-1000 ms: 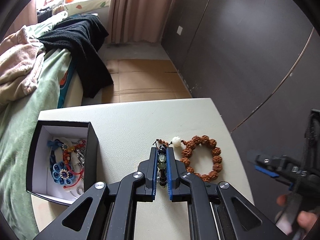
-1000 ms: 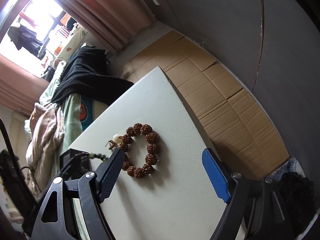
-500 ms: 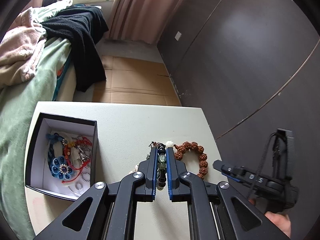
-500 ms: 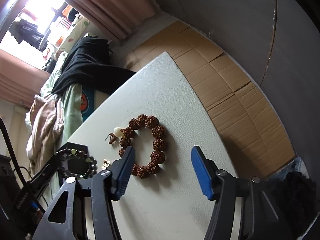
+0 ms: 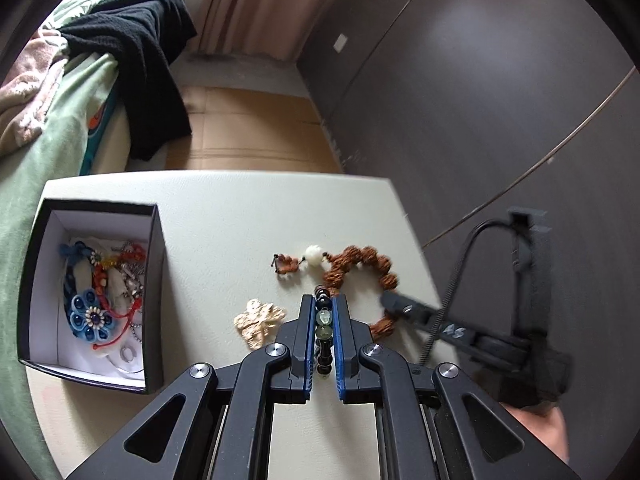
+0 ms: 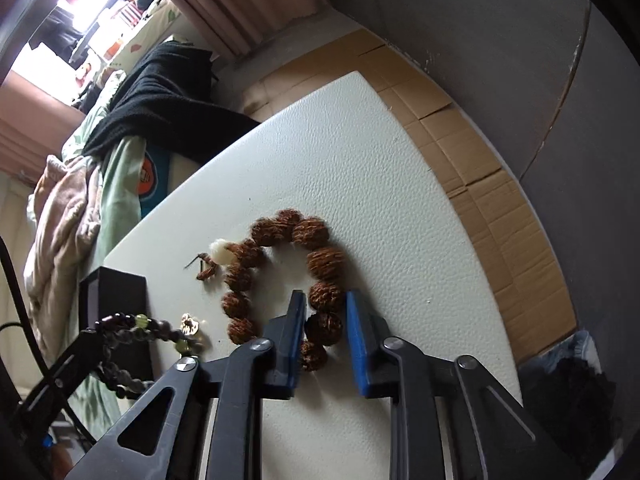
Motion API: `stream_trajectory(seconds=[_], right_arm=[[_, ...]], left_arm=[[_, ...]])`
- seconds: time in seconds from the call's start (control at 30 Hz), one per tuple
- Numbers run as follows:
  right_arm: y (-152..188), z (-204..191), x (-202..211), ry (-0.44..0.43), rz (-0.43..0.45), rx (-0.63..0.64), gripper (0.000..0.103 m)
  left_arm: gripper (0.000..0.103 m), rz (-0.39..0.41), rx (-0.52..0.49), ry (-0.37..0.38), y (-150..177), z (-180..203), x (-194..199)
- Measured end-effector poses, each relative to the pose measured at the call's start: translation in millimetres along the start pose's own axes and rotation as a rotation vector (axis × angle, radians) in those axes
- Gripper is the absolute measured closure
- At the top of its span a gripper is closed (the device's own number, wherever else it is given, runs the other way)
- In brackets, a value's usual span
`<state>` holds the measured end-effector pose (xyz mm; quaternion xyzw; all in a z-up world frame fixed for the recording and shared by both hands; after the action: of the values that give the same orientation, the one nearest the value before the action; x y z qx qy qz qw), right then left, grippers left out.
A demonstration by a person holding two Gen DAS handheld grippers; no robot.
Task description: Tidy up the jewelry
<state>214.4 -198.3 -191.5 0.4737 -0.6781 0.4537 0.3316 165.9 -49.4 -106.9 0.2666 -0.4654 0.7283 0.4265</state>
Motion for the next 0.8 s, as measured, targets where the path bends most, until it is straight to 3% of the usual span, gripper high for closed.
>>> stream_trajectory(seconds=[0.43, 0.8], right_arm=[[-3.3, 0.7, 43.1, -0.072, 0.090, -0.002, 0.082], [-4.4, 3.5, 47.1, -0.082, 0.094, -0.016, 0.082]], left_arm=[[0.095, -0.048, -0.135, -0.297, 11.9, -13.9, -34.5], [0.095, -0.006, -0.115, -0.295, 2.8, -18.7, -16.7]])
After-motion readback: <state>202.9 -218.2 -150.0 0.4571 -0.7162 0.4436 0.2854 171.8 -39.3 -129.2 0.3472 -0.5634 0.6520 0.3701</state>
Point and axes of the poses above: each gripper's, at about its wrist camera, not at the fingertips, and x roughly against the way its jaws point, z to its right, y to its underside, the point moved 3 cm from there along -x, roughly the way its jaws point, and after that the axes turned 1 degree about y, right-handed, at the moved point
